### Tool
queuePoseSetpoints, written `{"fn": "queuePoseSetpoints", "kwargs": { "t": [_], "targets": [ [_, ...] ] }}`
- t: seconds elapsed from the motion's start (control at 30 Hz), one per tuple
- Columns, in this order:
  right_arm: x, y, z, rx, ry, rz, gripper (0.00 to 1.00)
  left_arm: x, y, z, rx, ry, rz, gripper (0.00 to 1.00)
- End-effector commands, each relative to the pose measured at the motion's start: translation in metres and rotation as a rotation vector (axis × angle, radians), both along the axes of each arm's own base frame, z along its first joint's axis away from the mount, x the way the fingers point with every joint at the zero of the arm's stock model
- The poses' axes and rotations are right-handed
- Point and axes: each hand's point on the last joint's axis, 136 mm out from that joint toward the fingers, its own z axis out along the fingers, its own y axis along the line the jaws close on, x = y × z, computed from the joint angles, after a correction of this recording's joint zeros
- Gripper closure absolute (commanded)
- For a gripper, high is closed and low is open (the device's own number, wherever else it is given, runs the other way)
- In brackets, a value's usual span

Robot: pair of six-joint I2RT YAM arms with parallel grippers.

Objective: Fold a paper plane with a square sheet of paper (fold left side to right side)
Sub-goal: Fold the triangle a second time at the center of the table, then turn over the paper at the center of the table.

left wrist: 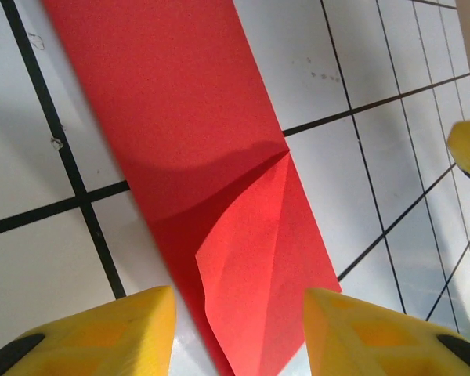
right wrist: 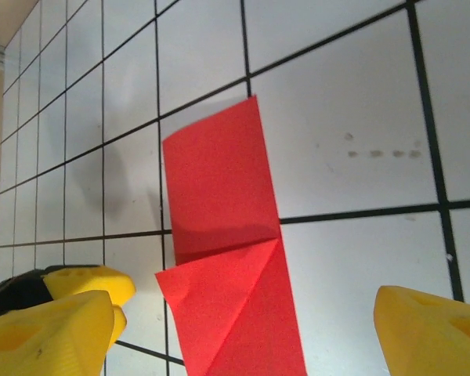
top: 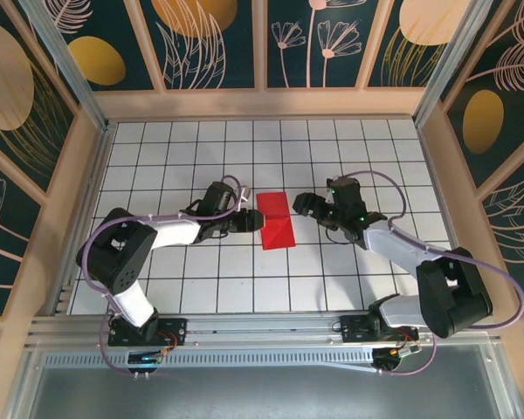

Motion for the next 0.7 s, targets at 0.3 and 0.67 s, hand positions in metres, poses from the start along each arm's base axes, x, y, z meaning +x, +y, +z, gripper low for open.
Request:
{"fn": "queuePoseSetpoints", "kwargs": {
  "t": [0.3,0.67],
  "targets": [
    [-0.003,-0.005,0.004,0.011,-0.017,-0.014,0.14,0.015,-0.015,-0.008,-0.033,-0.012,-0.042,0.67],
    [-0.004,0.002,0.002,0.034,-0.011,0.017,0.14,0.019,-0.015,-0.016,-0.012,-0.011,-0.033,0.77]
  ]
}}
